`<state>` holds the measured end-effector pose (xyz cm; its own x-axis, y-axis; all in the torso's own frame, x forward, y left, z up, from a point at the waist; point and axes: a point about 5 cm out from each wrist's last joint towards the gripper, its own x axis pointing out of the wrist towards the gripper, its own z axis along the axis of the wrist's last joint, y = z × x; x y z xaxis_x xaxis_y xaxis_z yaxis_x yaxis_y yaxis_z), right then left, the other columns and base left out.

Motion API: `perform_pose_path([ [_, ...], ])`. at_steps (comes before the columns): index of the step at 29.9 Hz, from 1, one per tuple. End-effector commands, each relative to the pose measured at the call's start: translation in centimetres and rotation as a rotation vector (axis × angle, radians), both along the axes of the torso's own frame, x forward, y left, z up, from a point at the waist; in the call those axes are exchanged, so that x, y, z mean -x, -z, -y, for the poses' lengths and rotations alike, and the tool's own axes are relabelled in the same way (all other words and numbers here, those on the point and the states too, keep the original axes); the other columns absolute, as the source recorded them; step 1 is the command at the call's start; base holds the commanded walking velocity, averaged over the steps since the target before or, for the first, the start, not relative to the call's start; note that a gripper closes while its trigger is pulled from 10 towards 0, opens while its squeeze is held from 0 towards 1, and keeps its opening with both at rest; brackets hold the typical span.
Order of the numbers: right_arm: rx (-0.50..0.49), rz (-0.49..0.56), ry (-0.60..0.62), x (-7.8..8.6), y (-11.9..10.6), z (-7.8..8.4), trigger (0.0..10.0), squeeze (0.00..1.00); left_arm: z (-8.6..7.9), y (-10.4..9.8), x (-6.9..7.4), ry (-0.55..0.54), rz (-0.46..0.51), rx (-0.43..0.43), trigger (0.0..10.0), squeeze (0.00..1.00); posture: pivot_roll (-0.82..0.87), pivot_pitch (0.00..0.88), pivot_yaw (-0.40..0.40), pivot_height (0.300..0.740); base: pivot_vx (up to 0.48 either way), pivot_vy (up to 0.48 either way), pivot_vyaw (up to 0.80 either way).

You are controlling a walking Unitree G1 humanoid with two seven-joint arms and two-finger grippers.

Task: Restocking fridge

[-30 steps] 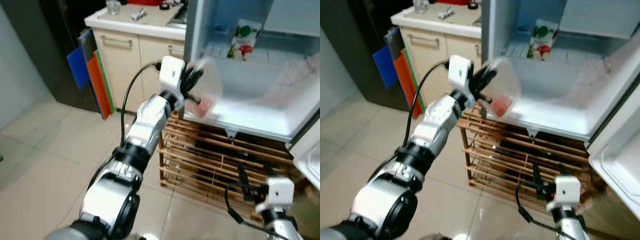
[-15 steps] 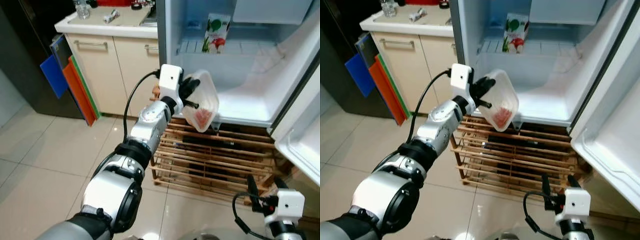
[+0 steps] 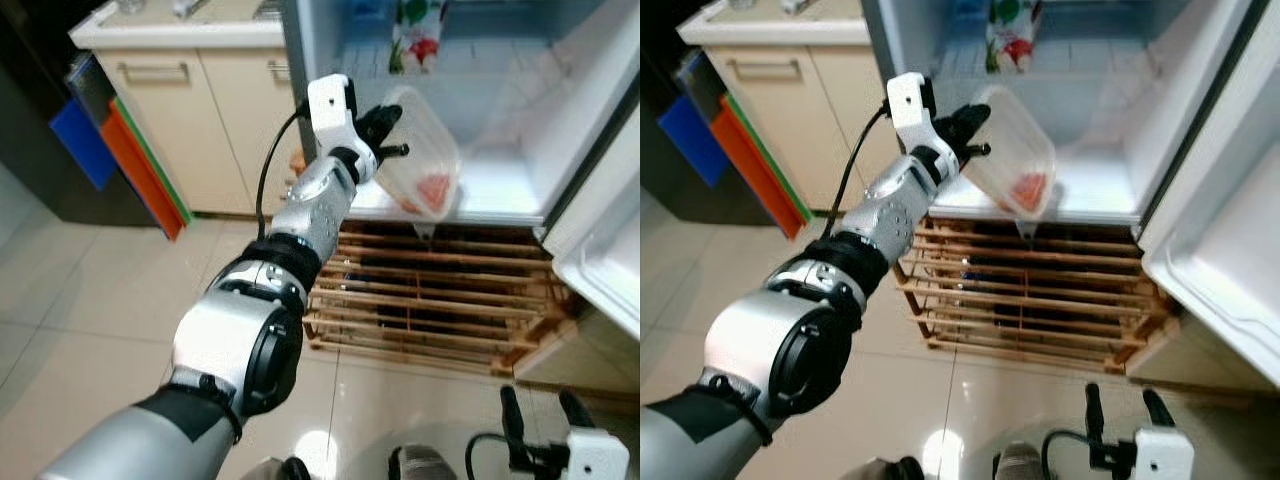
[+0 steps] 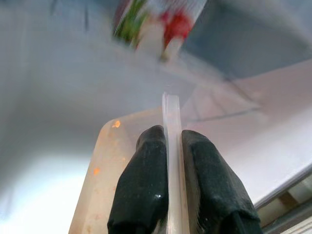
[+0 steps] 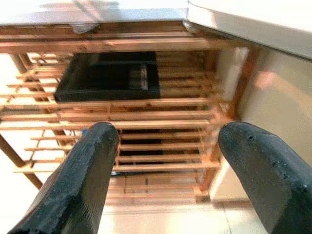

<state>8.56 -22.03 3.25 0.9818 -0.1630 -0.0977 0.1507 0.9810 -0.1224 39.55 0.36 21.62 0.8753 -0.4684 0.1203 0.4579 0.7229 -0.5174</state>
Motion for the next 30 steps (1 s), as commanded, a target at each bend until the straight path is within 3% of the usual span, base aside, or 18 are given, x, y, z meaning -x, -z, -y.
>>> perform_pose_path([
  [1,-0.005,-0.006,0.001,0.5,-0.3,-0.6,10.0,0.0,9.4,-1.9,4.3,0.228,-0.013,0.095,10.0,0.0,-0.54,0.222,0.172,0.74,0.0,0.0,0.0],
  [6,0.0,0.017,0.017,1.6,-2.9,-1.7,10.0,0.0,8.1,-1.7,3.4,0.145,-0.012,0.05,10.0,0.0,-0.57,0.256,0.181,0.74,0.0,0.0,0.0],
  [9,0.003,0.033,0.021,2.1,-4.2,-2.3,10.0,0.0,6.7,-1.5,2.6,0.078,-0.016,0.026,10.0,0.0,-0.59,0.272,0.181,0.74,0.0,0.0,0.0],
  [10,-0.002,0.048,0.02,2.4,-5.1,-2.7,10.0,0.0,5.5,-1.7,1.9,0.025,-0.003,0.005,10.0,0.0,-0.6,0.282,0.178,0.74,0.0,0.0,0.0],
  [14,-0.013,0.055,0.003,2.5,-6.3,-3.3,10.0,0.0,3.6,-2.0,0.9,-0.05,-0.024,0.028,10.0,0.0,-0.62,0.296,0.166,0.74,0.0,0.0,0.0],
  [17,-0.012,0.051,-0.01,2.2,-7.4,-3.6,10.0,0.0,1.3,-2.4,-0.2,-0.152,0.001,-0.037,10.0,0.0,-0.62,0.303,0.159,0.74,0.0,0.0,0.0],
  [20,-0.011,0.048,-0.01,2.2,-7.5,-3.6,10.0,0.0,0.9,-2.5,-0.4,-0.177,0.01,-0.062,10.0,0.0,-0.62,0.306,0.157,0.74,0.0,0.0,0.0],
  [23,-0.011,0.033,-0.007,2.4,-7.9,-3.6,10.0,0.0,-1.0,-2.6,-1.0,-0.274,0.021,-0.141,10.0,0.0,-0.62,0.315,0.152,0.74,0.0,0.0,0.0],
  [24,-0.011,0.025,-0.007,2.6,-8.0,-3.7,10.0,0.0,-1.7,-2.5,-1.2,-0.311,0.023,-0.17,10.0,1.0,-0.62,0.318,0.151,0.74,0.0,0.0,0.0],
  [28,-0.012,0.005,-0.003,2.8,-8.1,-3.8,10.0,0.0,-3.4,-2.4,-1.6,-0.419,0.063,-0.32,10.0,1.0,-0.62,0.315,0.15,0.74,0.0,0.0,0.0],
  [30,-0.012,0.002,-0.002,2.8,-8.1,-3.8,10.0,0.0,-3.6,-2.4,-1.6,-0.434,0.072,-0.351,10.0,1.0,-0.62,0.314,0.148,0.74,0.0,0.0,0.0],
])
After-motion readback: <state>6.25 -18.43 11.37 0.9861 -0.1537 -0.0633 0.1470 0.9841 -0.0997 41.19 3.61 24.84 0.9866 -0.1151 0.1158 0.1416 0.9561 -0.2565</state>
